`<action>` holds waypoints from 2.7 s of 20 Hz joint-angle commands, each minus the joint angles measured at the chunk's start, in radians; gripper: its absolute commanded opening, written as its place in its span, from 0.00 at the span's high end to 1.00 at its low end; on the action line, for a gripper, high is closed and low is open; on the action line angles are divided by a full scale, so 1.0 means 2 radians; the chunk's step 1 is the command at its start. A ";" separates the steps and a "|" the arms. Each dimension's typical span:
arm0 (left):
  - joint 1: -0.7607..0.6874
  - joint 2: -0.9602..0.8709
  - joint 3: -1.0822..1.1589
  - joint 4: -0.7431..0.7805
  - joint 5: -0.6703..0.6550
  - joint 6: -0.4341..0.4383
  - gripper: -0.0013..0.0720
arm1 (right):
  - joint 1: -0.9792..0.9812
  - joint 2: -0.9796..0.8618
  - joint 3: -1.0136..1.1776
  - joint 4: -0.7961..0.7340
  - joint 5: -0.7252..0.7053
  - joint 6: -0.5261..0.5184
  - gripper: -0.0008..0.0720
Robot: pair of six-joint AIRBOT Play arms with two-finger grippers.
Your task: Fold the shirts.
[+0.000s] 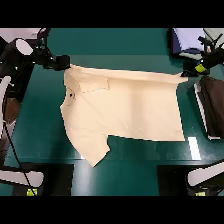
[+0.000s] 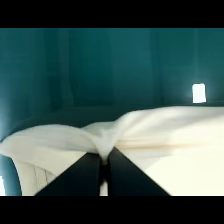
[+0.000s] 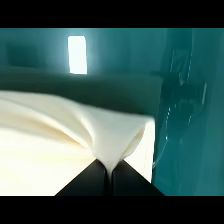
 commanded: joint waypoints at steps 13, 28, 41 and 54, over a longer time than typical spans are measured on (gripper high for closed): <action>0.008 -0.007 -0.138 0.010 -0.083 0.013 0.90 | 0.018 0.058 -0.206 -0.014 -0.064 -0.022 0.85; 0.010 0.300 -0.458 0.030 -0.151 -0.045 0.16 | -0.020 0.301 -0.397 -0.014 -0.049 -0.030 0.41; -0.071 0.321 -0.581 -0.092 -0.054 -0.044 0.92 | -0.022 0.326 -0.423 0.013 -0.032 -0.035 0.41; -0.071 0.321 -0.494 -0.077 -0.107 -0.030 0.95 | -0.217 0.324 -0.674 0.080 -0.060 -0.068 0.23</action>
